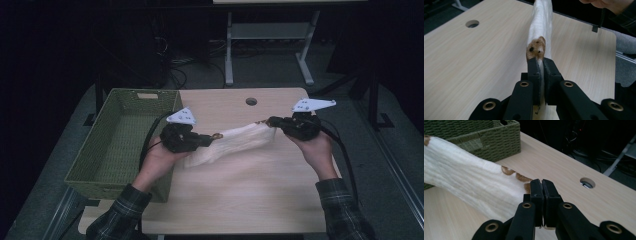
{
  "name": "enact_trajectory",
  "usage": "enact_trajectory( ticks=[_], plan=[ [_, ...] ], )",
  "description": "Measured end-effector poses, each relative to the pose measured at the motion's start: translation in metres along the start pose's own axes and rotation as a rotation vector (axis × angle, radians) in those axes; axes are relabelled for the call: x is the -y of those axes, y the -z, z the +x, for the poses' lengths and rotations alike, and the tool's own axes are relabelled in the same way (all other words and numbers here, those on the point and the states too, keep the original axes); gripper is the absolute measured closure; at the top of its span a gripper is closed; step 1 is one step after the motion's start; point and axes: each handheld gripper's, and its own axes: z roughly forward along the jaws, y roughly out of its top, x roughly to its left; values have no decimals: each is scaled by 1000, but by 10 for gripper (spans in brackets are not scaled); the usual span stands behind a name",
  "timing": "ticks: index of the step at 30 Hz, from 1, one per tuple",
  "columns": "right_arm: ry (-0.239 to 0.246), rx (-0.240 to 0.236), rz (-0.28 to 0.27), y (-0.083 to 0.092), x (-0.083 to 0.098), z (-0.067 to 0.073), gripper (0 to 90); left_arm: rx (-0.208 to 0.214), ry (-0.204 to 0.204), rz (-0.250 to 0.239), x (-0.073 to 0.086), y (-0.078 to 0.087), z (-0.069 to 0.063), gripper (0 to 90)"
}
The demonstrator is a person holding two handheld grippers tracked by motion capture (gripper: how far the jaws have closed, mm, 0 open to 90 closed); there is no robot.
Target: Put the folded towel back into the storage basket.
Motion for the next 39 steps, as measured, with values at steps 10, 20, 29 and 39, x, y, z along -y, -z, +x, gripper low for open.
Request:
enact_trajectory(
  ticks=[10, 20, 29, 39],
  plan=[
    [29, -34, -15, -28, -36, 12, 879, -58, 13, -34, 7, 38, 12, 852],
    [87, -96, -19, -66, -72, 32, 880, -143, 60, -48, 27, 81, 24, 853],
    [145, -143, -20, -108, -110, 59, 880, -221, 115, -65, 51, 122, 40, 853],
    [195, -173, 1, -153, -142, 87, 880, -282, 163, -84, 81, 152, 56, 853]
  ],
)
